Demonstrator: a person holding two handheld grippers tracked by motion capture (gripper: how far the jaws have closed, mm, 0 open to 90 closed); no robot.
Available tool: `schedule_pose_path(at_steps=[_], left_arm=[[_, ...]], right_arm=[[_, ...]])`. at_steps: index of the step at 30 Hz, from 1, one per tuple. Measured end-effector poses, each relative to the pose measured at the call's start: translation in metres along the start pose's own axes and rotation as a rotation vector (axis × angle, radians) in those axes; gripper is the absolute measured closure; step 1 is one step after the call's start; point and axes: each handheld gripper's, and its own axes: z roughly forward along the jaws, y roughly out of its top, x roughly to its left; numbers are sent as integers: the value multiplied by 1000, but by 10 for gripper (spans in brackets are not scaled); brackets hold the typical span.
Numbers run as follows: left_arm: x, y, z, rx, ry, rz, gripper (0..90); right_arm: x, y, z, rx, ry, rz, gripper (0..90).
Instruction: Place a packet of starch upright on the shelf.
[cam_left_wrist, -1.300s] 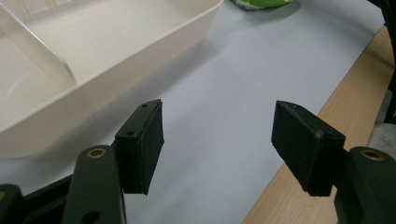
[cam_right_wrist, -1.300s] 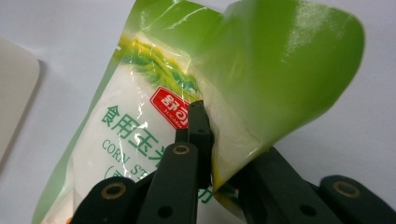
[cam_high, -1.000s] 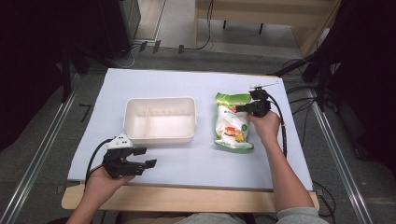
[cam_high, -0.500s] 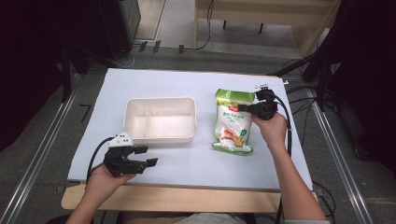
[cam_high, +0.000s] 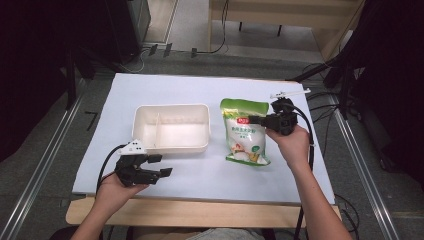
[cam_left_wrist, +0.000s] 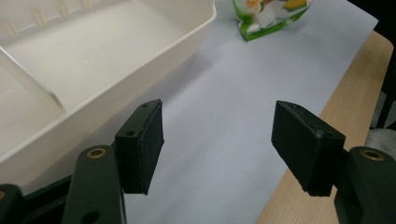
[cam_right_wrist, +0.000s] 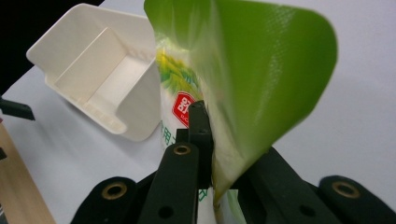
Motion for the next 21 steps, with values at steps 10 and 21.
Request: schedule_pose_path(at_steps=[10, 21], left_arm=[[0, 0, 1, 2, 0, 0, 348], [1, 0, 1, -1, 7, -7, 349]], right_arm=[[21, 7, -16, -12, 5, -56, 888], [29, 19, -23, -38, 3, -76, 889]])
